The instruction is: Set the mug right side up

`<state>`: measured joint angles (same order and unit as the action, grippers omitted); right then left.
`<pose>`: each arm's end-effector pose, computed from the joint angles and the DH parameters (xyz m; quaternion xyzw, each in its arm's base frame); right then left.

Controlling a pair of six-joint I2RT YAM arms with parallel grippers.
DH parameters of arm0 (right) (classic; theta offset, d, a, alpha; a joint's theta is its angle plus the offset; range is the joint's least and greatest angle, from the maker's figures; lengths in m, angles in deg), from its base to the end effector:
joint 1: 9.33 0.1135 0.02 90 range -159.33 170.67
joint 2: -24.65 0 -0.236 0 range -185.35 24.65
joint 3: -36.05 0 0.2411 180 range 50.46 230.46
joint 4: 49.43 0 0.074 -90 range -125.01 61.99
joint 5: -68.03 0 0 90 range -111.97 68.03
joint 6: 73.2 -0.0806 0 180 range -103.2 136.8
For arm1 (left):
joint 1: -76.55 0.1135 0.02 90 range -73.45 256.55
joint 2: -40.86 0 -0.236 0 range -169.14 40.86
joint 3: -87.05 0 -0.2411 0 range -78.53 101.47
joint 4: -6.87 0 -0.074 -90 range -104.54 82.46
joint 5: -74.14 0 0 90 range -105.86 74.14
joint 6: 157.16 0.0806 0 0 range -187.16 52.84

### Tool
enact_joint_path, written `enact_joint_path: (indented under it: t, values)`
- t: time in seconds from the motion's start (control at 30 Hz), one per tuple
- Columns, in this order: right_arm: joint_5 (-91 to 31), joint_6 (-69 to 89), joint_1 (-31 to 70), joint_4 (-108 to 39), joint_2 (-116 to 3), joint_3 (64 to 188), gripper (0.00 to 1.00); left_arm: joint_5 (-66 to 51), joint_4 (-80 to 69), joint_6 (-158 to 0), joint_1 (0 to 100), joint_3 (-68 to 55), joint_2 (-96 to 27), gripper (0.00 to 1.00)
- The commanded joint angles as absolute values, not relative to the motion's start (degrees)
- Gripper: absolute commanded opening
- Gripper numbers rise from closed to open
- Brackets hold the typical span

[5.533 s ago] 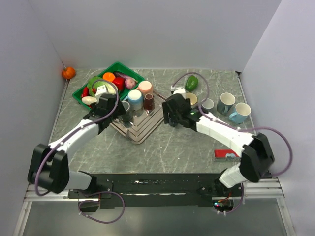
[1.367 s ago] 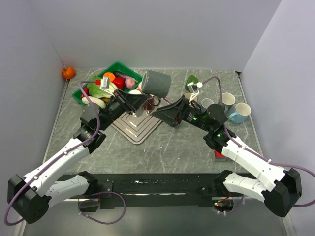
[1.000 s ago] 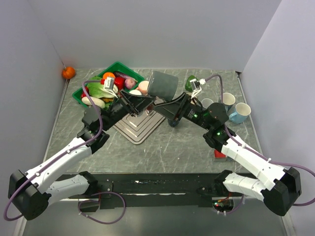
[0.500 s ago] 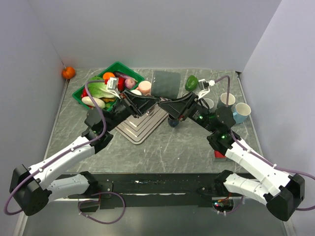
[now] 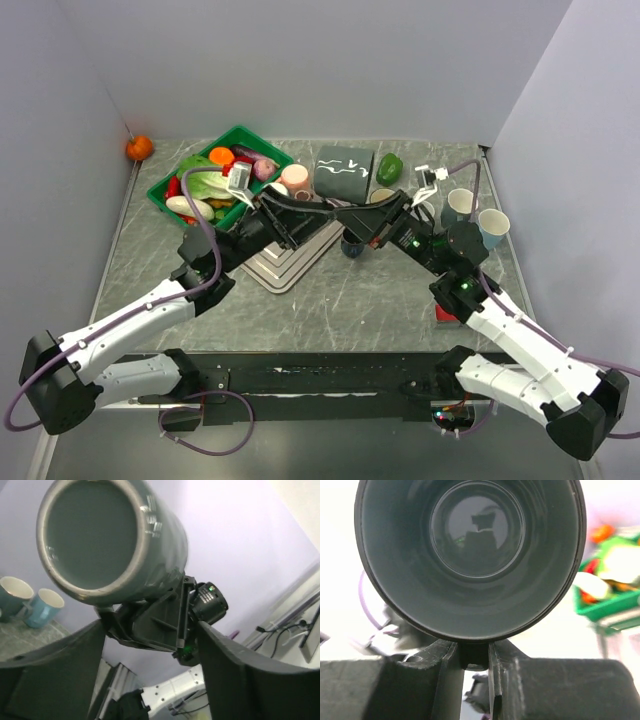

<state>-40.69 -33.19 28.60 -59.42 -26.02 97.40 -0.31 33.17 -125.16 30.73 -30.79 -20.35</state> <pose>0.1797 0.1729 0.3938 -0.0741 0.5722 0.6299 0.5200 0.1812 -0.2175 0.3938 0.0601 0.5252 -0.7092 0.4664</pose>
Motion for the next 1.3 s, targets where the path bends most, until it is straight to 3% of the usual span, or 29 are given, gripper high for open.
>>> enact_joint_path:
  t: [0.0, 0.4, 0.6, 0.97, 1.27]
  values:
    - [-30.87, -26.53, 27.85, -53.51, -21.58, 99.41, 0.0, 2.15, 29.48, -119.64, 29.88, -26.77, -18.38, 0.99]
    - [-0.74, -11.15, 25.74, -20.44, -13.4, 104.34, 0.0, -3.03, 18.31, -112.52, 29.88, -29.49, -15.57, 0.96]
    - [5.88, -10.08, 22.59, -7.88, -13.4, 103.46, 0.0, -10.32, 8.2, -108.82, 29.8, -28.7, -13.63, 0.96]
    - [-1.93, -11.15, 14.58, -2.58, -19.19, 99.77, 0.0, -18.32, -0.77, -108.56, 29.88, -28.7, -12.4, 0.96]
    - [-10.01, -9.91, 13.7, -6.09, -27.44, 97.31, 0.0, -20.78, -2.8, -108.64, 29.88, -28.53, -13.8, 0.96]
